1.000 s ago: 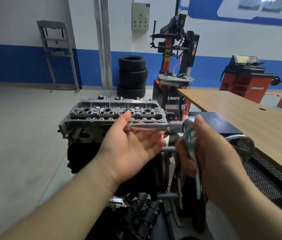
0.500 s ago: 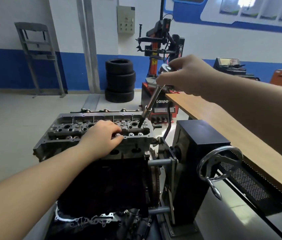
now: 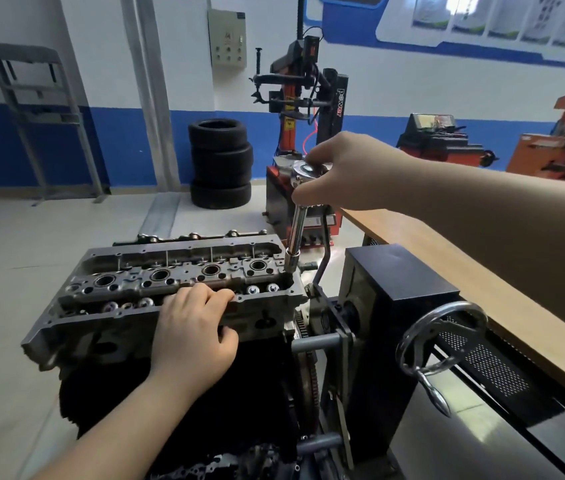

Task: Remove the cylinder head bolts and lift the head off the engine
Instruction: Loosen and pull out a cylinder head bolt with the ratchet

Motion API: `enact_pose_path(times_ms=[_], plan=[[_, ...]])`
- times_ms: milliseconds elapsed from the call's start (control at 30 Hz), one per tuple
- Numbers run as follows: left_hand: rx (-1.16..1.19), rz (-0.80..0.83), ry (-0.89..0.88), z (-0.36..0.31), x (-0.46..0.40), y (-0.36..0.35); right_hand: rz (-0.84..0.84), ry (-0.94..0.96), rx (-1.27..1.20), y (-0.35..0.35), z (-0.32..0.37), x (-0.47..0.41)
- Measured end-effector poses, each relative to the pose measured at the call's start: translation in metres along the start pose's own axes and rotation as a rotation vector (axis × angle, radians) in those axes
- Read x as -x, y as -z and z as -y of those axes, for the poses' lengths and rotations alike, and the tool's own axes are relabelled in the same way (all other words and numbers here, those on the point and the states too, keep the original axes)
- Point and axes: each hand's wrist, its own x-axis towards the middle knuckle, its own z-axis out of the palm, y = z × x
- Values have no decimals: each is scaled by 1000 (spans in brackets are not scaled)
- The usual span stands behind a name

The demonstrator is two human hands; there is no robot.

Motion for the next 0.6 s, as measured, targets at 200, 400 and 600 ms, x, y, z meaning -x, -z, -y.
enact_pose_path(times_ms=[200, 400, 600], plan=[[14, -16, 22, 1, 1, -2, 52, 5, -3, 0, 6, -14], [32, -38, 35, 1, 2, -3, 237, 18, -50, 2, 8, -16], [32, -30, 37, 0, 2, -4, 147, 20, -2, -14, 3, -16]])
